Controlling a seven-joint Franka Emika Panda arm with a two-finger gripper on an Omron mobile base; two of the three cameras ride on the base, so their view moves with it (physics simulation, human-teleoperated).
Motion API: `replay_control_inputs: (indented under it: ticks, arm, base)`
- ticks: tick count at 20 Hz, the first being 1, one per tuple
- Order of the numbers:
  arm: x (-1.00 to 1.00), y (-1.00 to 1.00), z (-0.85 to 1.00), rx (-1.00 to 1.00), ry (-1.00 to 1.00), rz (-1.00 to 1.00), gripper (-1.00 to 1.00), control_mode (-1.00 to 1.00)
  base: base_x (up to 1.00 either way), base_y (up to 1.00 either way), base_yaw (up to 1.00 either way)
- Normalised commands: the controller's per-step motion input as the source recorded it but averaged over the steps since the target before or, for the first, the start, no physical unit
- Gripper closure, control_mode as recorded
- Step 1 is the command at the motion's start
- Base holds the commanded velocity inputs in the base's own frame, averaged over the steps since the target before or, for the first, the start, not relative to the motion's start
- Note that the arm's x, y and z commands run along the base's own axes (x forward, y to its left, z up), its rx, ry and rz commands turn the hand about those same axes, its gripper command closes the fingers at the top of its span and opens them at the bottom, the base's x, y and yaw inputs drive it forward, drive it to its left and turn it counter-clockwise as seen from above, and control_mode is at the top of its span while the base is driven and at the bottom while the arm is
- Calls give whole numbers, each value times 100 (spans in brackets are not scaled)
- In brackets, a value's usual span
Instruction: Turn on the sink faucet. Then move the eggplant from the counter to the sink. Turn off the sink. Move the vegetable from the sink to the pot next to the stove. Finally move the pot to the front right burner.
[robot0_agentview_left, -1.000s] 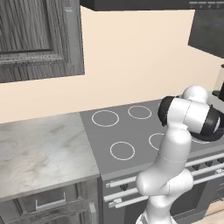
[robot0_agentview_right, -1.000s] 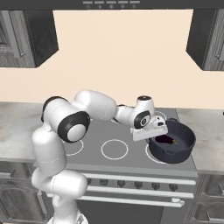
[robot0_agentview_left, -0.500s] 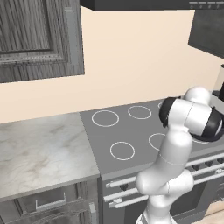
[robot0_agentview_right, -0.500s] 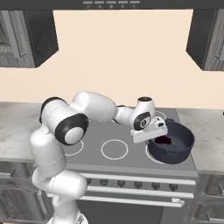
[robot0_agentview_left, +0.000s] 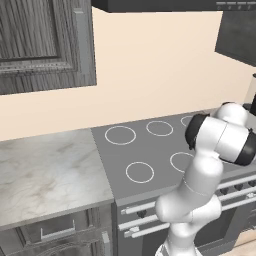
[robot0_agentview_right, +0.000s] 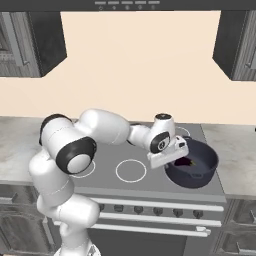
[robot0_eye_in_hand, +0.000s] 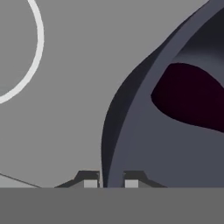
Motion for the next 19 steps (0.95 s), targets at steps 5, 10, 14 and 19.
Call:
replay_control_inputs:
  ticks: [5,10,14,19]
  arm:
    - [-2,3,0,0,0,12,100,-100]
    - [-12,0,0,0,0,6,-100,-100]
    - [-6,0,5,0,-2,2,-100,-100]
    - [-8,0,20,0,-4,1,-100,-100]
  base:
    - [0,0,0]
    - [0,0,0]
    - [0,0,0]
    - [0,0,0]
